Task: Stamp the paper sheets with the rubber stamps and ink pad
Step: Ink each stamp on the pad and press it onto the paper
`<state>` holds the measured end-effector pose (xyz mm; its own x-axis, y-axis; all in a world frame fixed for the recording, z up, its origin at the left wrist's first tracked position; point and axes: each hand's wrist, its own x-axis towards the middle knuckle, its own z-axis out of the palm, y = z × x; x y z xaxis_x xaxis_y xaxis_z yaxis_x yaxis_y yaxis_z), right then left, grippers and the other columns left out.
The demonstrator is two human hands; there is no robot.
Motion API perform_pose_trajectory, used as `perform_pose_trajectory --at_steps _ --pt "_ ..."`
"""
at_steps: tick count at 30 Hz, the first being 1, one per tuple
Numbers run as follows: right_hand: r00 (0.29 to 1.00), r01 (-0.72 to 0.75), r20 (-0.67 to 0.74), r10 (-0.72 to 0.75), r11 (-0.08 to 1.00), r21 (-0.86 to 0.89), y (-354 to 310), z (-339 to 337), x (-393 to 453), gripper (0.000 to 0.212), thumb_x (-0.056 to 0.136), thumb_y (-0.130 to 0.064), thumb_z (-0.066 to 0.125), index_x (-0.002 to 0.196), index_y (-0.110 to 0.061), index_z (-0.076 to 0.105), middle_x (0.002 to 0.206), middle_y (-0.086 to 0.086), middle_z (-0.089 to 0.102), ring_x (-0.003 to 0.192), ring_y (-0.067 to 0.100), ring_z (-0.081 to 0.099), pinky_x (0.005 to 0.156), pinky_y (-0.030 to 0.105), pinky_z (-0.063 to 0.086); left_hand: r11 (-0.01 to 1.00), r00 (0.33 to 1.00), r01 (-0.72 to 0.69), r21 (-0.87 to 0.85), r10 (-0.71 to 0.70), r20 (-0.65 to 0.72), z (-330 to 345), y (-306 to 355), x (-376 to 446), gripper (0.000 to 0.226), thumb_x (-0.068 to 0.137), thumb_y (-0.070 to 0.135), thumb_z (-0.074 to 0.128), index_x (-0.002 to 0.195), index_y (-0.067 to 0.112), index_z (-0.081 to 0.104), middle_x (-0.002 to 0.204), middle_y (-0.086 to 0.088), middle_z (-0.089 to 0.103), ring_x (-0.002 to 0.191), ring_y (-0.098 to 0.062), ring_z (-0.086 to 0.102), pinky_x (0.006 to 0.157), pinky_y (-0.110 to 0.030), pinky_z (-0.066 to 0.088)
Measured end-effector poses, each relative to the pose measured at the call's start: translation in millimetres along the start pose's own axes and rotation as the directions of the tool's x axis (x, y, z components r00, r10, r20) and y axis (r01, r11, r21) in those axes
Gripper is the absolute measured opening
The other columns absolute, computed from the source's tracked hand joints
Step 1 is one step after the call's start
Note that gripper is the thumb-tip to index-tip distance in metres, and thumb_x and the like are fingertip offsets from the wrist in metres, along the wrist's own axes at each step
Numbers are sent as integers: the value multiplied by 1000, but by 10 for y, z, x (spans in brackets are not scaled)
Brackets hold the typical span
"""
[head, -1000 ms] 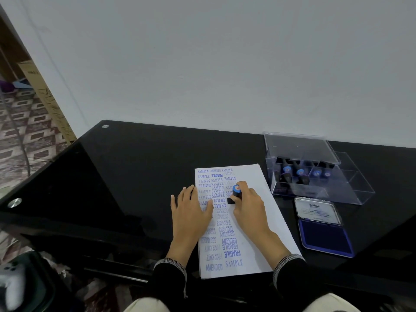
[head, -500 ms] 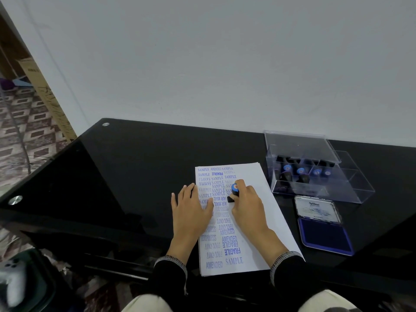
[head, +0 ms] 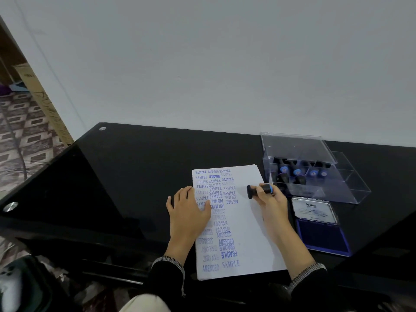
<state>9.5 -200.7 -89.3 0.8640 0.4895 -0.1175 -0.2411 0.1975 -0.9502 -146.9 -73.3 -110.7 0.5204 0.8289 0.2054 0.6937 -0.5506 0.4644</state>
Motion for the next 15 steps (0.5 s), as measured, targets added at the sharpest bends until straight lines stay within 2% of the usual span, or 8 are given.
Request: perform_pose_trajectory --at_steps 3,6,12,15 --pt "998 -54 -11 57 978 201 -12 -33 -15 9 93 2 50 99 -3 56 89 9 66 78 10 68 74 15 54 1000 1000 5 5 -5 9 7 -6 6 59 92 53 45 140 19 40 147 6 38 140 -15 26 118 -45 8" --pt "996 -79 -13 86 958 275 11 -69 -8 10 94 0 51 101 -3 57 94 11 66 88 16 66 81 19 54 1000 1000 2 -12 -2 5 12 -6 5 59 92 53 46 140 19 41 146 6 38 140 -14 27 118 -45 8" --pt "999 -46 -5 49 961 274 -15 -45 -45 10 93 3 49 96 -4 56 87 9 67 79 12 68 72 15 54 1000 1000 -4 -16 4 -2 5 -11 2 58 92 52 47 139 19 41 146 6 38 139 -13 27 118 -45 8" --pt "1000 -26 9 25 983 180 7 -54 -37 11 92 3 52 97 -6 56 89 10 67 86 16 66 83 22 52 1000 1000 -2 -20 2 0 15 -4 10 58 92 52 47 139 19 42 145 6 39 139 -13 27 118 -45 9"
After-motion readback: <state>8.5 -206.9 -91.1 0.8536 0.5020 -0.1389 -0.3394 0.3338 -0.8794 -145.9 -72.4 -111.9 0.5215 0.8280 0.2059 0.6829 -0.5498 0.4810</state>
